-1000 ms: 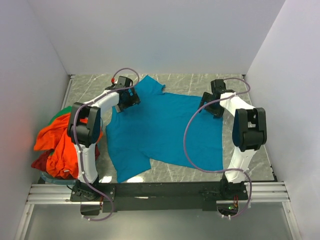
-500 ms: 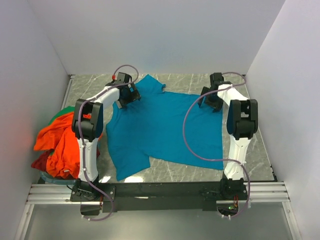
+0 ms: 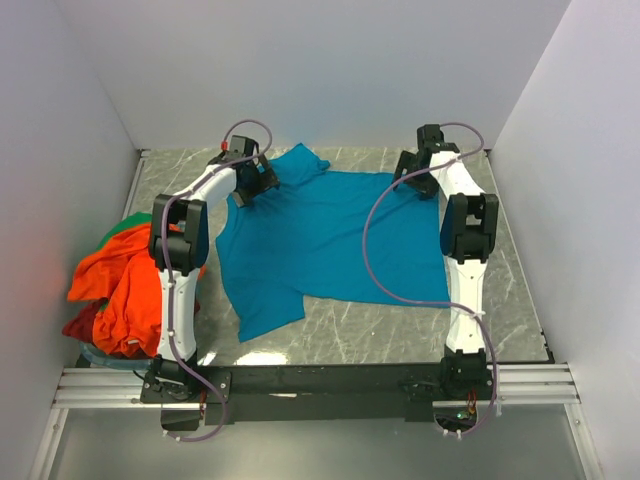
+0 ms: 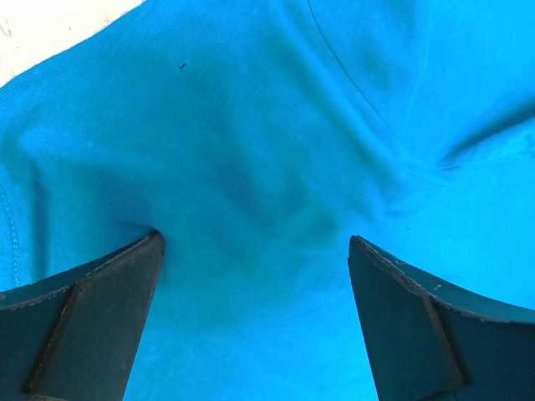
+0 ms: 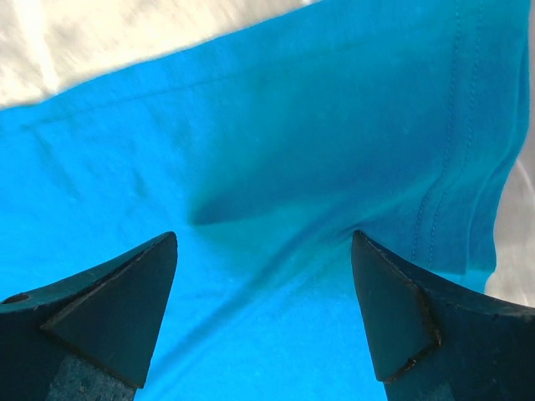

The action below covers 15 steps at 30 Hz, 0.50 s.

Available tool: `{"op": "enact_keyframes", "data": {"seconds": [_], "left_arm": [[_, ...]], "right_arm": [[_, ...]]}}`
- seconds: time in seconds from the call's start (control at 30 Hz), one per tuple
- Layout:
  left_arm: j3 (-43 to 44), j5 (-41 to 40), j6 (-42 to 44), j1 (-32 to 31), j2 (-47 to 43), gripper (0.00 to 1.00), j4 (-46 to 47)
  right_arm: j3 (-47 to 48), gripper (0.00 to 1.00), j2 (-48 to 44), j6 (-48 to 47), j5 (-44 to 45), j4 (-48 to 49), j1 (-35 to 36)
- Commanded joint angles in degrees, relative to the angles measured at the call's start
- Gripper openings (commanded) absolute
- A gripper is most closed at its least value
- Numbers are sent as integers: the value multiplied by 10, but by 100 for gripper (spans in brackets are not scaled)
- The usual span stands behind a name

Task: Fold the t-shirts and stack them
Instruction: Fold the tshirt

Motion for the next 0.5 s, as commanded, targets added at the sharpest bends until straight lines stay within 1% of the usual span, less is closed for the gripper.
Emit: {"op": "enact_keyframes", "data": {"seconds": [0.0,0.13,0.23,0.37,0.4,0.43,0.47], "left_arm": [[-3,15,-11,5,32,100,-24],[-4,15,-12,6,20,99,-26],[-18,32,-6,7,-7,100,-9],[-49,42,-2,6,-71,99,9],[-55,39,-2,5,-86,99,7],[-79,38,-4,5,-101,100,9],[-96,40,-6,6,-138,99,14]], "right_arm": [[57,91,44,-11,-30,-32,-8],[63,91,35,-11,-38,-20,-13],[61,91,14,-12,-51,-20,-15],[53,91,-29,-20,-67,-26,-15],[49,91,-54,-20,-66,-28,-14],[31,92,-70,-20,-61,-28,-14],[17,92,-87,-19,-57,-26,-14]]}}
